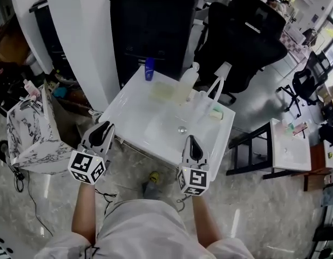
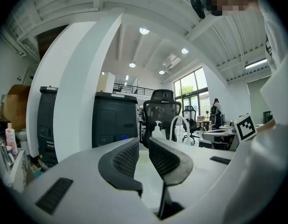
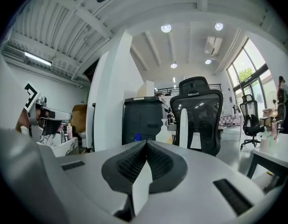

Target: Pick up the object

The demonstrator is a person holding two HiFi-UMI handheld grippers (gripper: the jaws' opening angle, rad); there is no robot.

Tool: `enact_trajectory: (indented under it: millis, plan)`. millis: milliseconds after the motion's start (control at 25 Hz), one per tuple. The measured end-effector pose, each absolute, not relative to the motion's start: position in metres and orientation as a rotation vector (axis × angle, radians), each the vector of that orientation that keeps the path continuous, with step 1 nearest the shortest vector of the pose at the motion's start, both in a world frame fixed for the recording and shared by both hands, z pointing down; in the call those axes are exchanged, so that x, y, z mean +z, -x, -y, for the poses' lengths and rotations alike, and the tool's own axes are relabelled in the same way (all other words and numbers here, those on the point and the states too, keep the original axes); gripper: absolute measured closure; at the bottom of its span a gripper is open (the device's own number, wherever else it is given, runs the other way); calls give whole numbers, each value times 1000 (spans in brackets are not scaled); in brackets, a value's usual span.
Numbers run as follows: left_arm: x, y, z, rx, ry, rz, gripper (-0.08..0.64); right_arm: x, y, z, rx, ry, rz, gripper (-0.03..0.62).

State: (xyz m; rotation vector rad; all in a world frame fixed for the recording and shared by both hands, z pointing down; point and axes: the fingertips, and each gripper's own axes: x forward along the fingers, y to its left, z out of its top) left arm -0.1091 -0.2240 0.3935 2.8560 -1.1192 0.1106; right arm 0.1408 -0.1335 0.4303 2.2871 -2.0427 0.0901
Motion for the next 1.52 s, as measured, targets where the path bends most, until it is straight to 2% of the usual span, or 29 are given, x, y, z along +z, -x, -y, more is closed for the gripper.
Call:
enact_trajectory:
  millis: [560,880,1520]
  plan:
    - [381,26,337,66,-2811,1143,495,430,-198,256,206,-2267,2143,600]
    - [378,8,372,95,-2834,1120,495,431,-211,284,238,-2287,2141,600]
    - [389,-10,465,82,-2902,807,495,436,-209,331,242,-2471,1910,600]
